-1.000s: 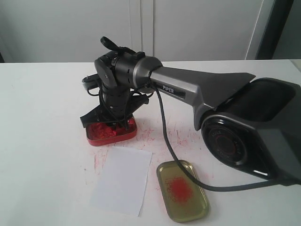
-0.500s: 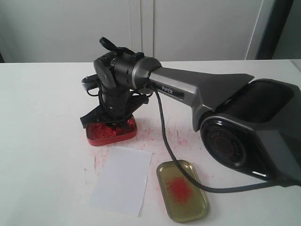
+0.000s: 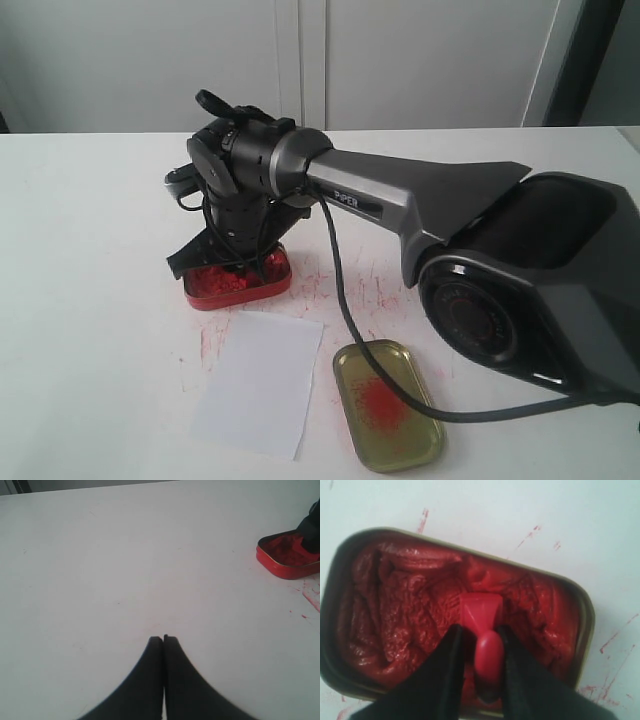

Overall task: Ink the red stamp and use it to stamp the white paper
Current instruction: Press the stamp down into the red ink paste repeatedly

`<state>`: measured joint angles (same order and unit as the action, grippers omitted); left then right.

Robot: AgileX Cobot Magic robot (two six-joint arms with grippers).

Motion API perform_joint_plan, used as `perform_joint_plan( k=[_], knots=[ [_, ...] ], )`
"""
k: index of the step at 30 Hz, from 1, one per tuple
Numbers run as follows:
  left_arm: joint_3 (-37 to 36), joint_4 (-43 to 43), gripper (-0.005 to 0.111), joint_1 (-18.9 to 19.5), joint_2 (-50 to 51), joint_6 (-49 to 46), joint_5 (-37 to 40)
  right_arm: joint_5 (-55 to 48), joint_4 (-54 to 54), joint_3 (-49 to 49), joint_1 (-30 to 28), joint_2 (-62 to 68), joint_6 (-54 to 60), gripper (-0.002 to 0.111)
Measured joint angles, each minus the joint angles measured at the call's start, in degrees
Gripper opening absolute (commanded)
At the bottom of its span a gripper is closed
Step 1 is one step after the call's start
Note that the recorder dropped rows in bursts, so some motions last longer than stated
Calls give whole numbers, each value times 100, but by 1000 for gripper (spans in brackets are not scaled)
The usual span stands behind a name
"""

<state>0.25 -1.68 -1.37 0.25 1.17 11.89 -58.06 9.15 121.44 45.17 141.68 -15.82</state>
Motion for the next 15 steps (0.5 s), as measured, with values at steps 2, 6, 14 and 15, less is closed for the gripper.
perform_joint_plan(
  k=[2,6,14,15],
  knots=[
    [0,0,0,0,0,0,0,3,0,0,0,0,0,0],
    [0,0,0,0,0,0,0,14,10,0,0,14,0,0],
    [0,0,0,0,0,0,0,2,-1,3,0,62,30,0],
    [0,0,0,0,0,0,0,2,-1,3,0,62,41,0]
  ],
)
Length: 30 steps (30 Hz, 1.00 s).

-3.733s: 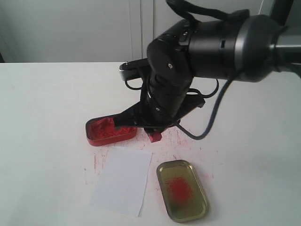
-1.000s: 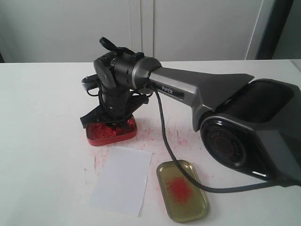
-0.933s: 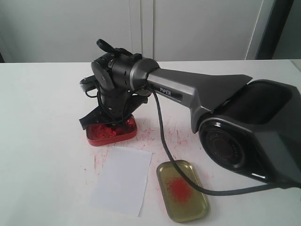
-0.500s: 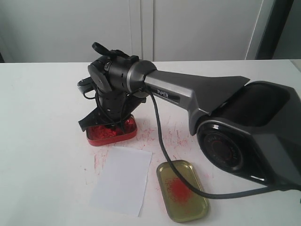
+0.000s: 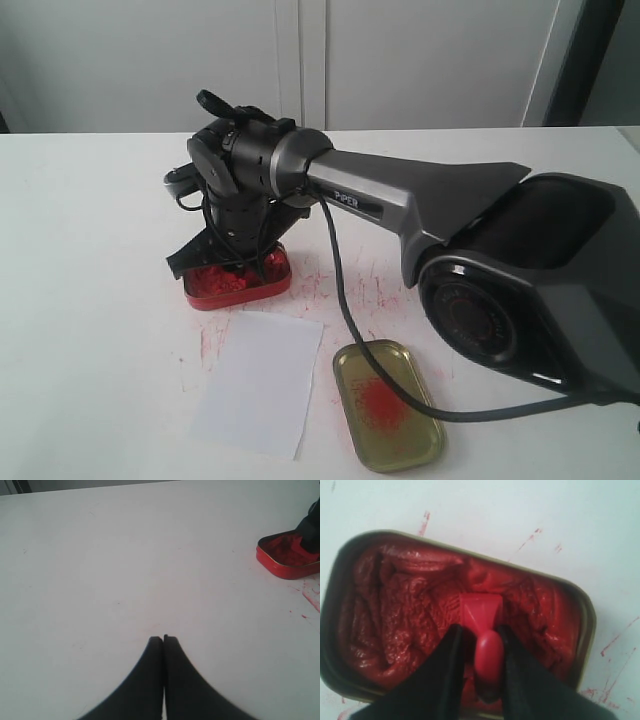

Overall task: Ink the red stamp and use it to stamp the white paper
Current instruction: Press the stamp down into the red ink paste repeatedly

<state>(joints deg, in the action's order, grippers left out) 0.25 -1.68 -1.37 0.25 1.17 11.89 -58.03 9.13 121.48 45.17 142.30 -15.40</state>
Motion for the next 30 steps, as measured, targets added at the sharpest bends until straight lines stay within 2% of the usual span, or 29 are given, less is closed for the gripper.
perform_joint_plan(
  k=[30],
  knots=[
    [0,0,0,0,0,0,0,-173,-394,-206,22,-552,-144,0]
  ],
)
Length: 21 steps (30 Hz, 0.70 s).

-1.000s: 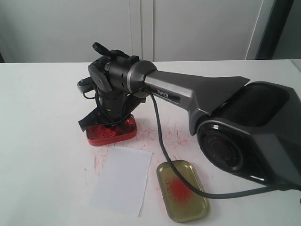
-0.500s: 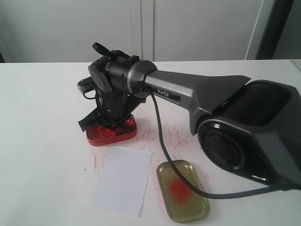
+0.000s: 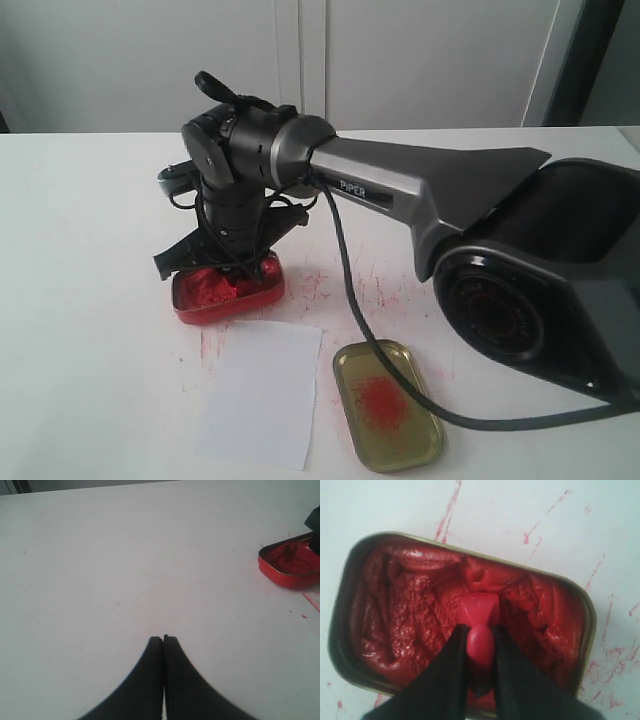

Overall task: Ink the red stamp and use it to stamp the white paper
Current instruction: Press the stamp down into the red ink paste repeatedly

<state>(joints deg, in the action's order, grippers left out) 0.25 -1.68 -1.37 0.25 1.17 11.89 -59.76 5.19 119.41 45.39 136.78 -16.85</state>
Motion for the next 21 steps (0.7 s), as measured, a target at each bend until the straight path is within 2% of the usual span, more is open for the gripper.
perform_joint_plan(
  k=[8,21],
  knots=[
    [0,0,0,0,0,0,0,168,390,0,22,-114,-354,0],
    [0,0,0,0,0,0,0,364,-382,0,-326,-114,-387,0]
  ],
)
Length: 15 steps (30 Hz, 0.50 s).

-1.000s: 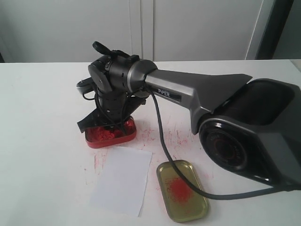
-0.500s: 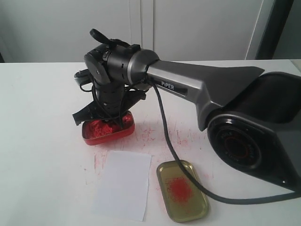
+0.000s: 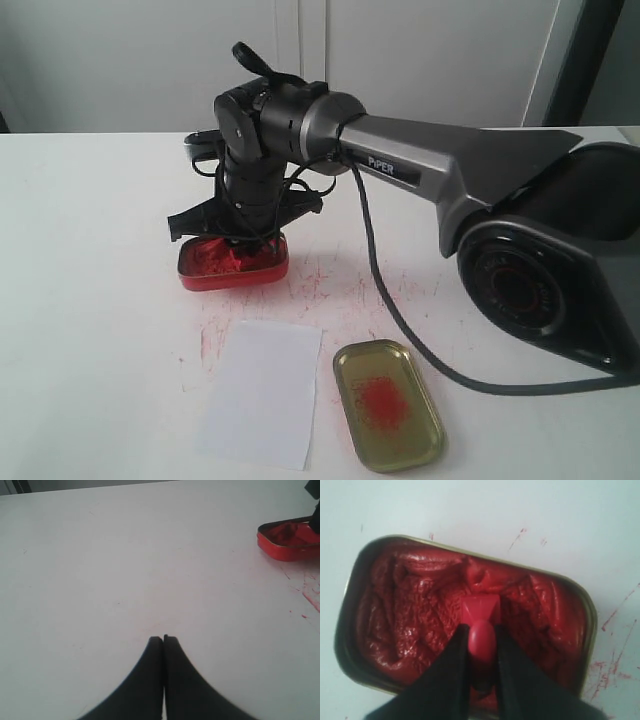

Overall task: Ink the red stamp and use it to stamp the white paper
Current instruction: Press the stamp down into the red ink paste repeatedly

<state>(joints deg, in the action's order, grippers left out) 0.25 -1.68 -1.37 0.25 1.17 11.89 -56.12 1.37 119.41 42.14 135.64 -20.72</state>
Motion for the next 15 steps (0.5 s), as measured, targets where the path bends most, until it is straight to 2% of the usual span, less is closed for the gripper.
perform_joint_plan(
  k=[15],
  knots=[
    [0,0,0,0,0,0,0,151,-1047,-22,-211,214,362,0]
  ],
)
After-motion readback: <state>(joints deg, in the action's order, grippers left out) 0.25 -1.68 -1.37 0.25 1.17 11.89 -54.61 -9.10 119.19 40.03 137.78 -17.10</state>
